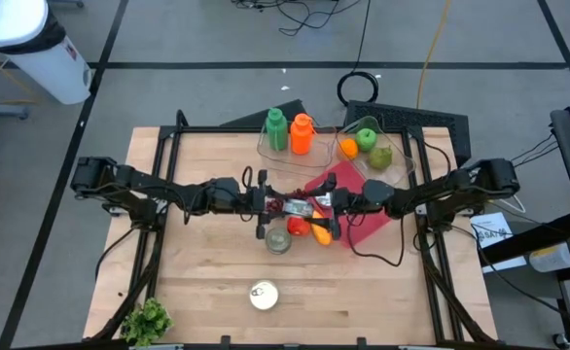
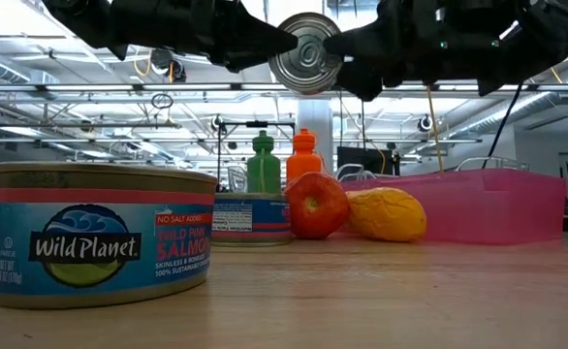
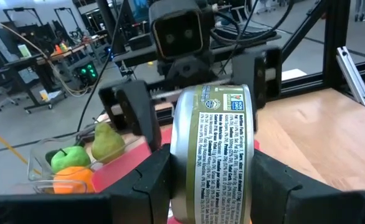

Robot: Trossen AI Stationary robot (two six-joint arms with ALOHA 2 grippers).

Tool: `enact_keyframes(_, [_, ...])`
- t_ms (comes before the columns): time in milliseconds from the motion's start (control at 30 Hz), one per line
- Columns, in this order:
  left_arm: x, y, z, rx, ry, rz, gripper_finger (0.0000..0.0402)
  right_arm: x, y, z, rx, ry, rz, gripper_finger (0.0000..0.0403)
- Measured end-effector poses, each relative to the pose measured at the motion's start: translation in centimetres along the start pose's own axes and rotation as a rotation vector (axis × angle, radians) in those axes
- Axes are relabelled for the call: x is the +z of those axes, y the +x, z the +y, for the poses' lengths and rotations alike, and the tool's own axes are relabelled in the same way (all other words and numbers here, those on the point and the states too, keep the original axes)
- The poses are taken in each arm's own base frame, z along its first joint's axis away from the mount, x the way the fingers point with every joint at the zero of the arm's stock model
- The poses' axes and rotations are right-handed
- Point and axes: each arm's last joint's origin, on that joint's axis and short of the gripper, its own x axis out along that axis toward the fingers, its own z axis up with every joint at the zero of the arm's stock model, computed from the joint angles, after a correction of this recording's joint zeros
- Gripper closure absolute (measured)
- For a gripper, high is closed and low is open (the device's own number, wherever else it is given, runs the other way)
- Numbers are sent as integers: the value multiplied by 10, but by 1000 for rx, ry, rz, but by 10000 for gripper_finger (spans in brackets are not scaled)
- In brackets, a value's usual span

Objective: Pick & Place Food Item
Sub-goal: Put the green tuna can into the pink bin

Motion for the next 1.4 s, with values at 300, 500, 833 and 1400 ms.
enact_keyframes(300, [-1, 0, 0, -2, -8, 15, 243, -6, 16, -1, -6, 2, 31, 143])
enact_keyframes(500, [-3, 0, 1, 35, -29, 34, 243, 0, 12, -1, -28, -14, 34, 253])
enact_keyframes(833, [-1, 1, 3, 128, -96, 32, 223, 19, -8, -4, -146, -20, 143, 264])
enact_keyframes(1400, [-5, -5, 8, 332, -81, 125, 49, 4, -60, -40, -397, 436, 545, 264])
